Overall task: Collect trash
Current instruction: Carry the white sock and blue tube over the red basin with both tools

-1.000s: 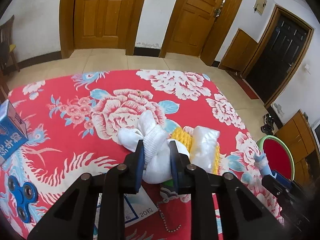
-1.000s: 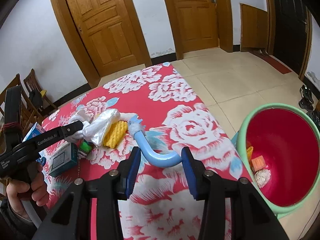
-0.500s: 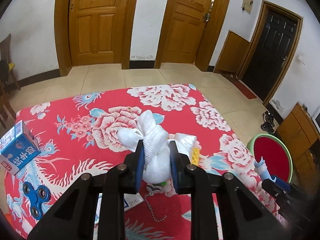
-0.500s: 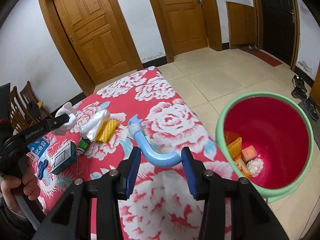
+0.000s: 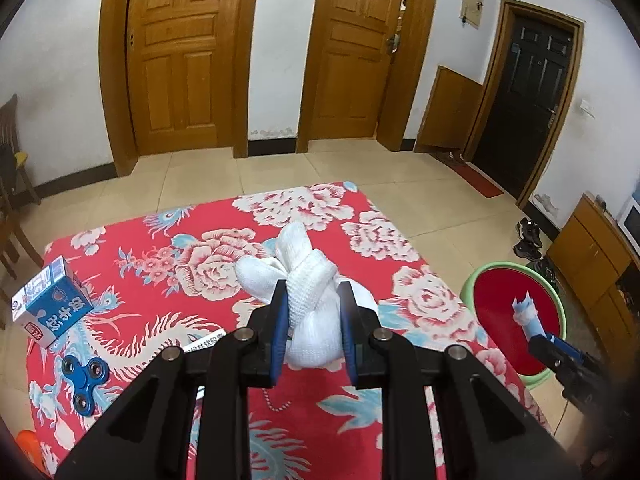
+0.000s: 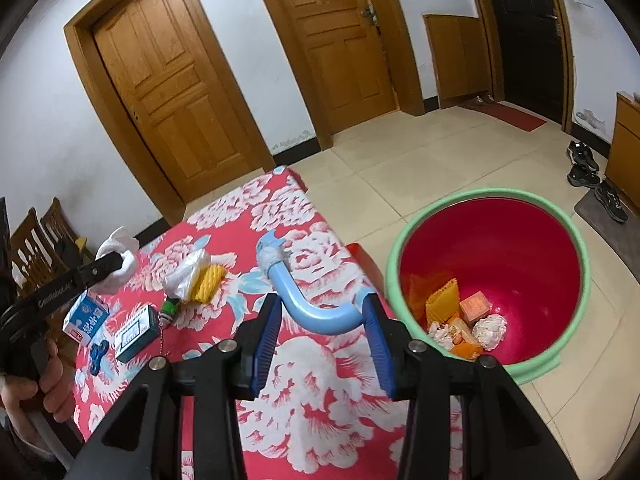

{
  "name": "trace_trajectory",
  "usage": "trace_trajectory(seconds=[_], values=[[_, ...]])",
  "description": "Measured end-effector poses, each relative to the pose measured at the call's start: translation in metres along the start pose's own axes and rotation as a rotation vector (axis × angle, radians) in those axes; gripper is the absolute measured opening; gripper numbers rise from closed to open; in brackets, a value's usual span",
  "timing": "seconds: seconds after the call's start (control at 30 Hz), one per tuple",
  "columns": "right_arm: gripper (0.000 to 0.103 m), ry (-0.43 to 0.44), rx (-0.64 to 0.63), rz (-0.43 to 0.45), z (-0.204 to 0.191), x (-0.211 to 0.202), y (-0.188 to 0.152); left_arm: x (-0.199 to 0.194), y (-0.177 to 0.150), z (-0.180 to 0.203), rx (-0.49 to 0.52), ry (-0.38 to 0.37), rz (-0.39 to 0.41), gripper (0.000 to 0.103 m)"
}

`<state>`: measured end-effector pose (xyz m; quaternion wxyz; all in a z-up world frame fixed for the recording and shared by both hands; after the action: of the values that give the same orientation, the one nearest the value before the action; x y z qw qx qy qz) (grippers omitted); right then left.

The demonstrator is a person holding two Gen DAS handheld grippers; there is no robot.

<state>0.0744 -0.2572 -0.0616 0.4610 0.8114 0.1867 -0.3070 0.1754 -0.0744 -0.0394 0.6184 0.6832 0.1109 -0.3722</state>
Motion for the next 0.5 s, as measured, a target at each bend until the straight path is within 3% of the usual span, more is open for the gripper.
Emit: trace_trajectory(seconds=[0.5], values=[[0.045, -0.004, 0.079, 0.060, 0.038, -0.024, 0.013, -0.014, 0.004, 0.057, 0.067, -0.042, 0.015, 0.023]])
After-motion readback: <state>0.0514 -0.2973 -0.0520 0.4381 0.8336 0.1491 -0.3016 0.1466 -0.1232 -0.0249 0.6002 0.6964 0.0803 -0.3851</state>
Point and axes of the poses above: each gripper's, at about its wrist camera, not at the fingertips, and x roughly the way its jaws point, z to its right, y to its top, the point moved 10 cm from there along x, roughly the way its jaws point, and after that the axes turned 7 degrees about x, right-handed, at the moved point
